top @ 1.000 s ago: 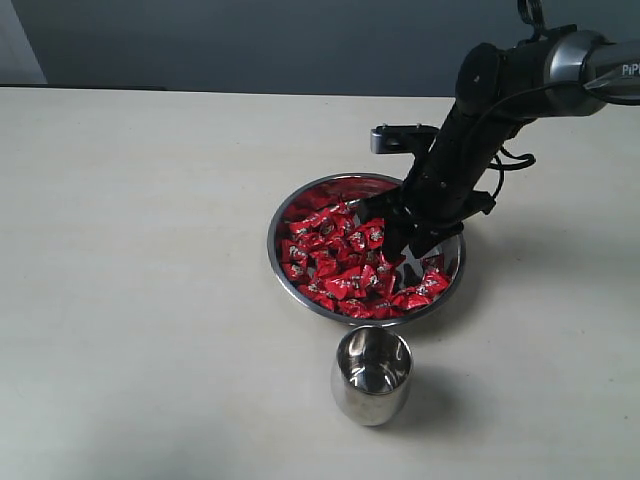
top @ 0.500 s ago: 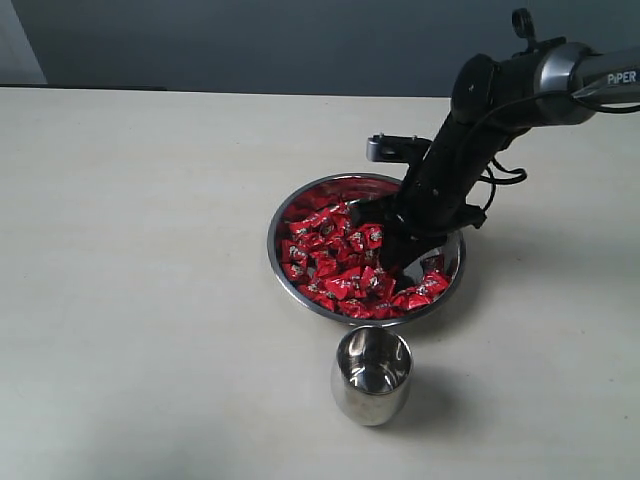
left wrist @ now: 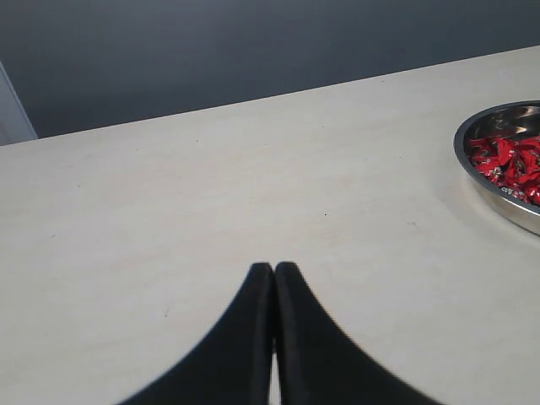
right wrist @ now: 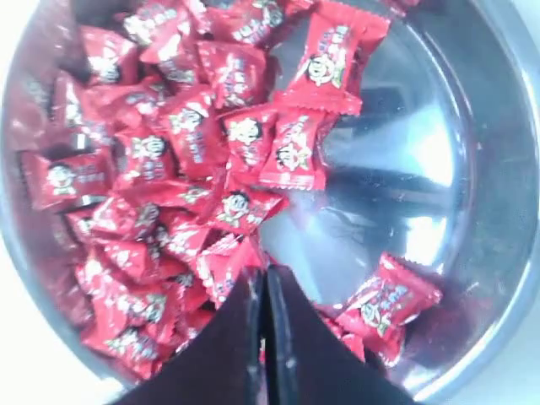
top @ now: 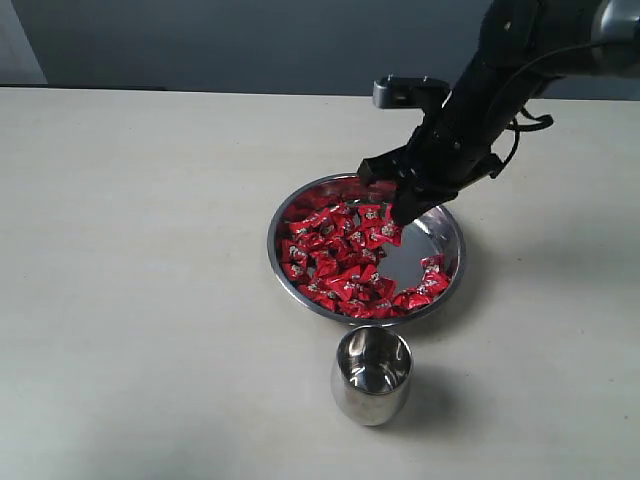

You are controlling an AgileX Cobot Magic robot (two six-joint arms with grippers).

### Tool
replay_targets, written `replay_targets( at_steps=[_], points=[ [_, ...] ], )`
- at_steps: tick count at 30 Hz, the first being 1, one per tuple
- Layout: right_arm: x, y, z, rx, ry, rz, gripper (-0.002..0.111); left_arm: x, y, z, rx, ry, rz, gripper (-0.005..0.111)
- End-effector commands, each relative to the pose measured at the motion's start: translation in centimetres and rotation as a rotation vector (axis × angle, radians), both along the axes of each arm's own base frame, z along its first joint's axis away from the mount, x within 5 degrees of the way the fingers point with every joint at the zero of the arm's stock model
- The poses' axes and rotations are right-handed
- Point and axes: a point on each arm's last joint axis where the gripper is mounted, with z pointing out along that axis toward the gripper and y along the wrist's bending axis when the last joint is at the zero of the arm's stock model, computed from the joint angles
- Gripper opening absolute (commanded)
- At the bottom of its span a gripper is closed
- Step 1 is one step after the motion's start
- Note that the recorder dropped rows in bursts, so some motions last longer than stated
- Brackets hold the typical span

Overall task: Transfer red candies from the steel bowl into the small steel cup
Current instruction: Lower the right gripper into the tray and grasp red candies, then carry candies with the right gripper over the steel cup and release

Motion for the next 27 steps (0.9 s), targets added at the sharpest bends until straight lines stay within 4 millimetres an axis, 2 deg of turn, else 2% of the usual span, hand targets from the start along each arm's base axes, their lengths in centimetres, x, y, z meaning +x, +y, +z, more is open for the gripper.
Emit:
replay_targets(
  at_steps=[1,6,10,14,18,22,27],
  points=[
    [-1.6,-0.3,3.6,0.032,-0.005,0.030,-0.001,0.0,0.0,0.1,-0.008,-0.012,-0.006,0.000],
    [-4.1,-0.6,6.9,0.095,0.009,0.053,-0.001,0.0,0.0,0.1,-0.008,-0.012,-0.006,0.000],
    [-7.0,-0.9,7.8,0.121,0.022,0.067,-0.001,0.0,0.0,0.1,-0.008,-0.012,-0.006,0.000],
    [-10.5,-0.1,7.1,0.107,0.048,0.126,-0.001,0.0,0.0,0.1,-0.008,-0.012,-0.006,0.000],
    [-12.8,1.3,5.7,0.092,0.061,0.184,-0.001,0.0,0.0,0.1,-0.008,-0.012,-0.006,0.000],
    [-13.7,2.4,4.5,0.084,0.036,0.208,-0.001,0.0,0.0,0.1,-0.008,-0.012,-0.006,0.000],
    [-13.1,2.6,2.8,0.045,0.056,0.201,-0.001,0.0,0.0,0.1,-0.008,-0.012,-0.006,0.000]
  ],
)
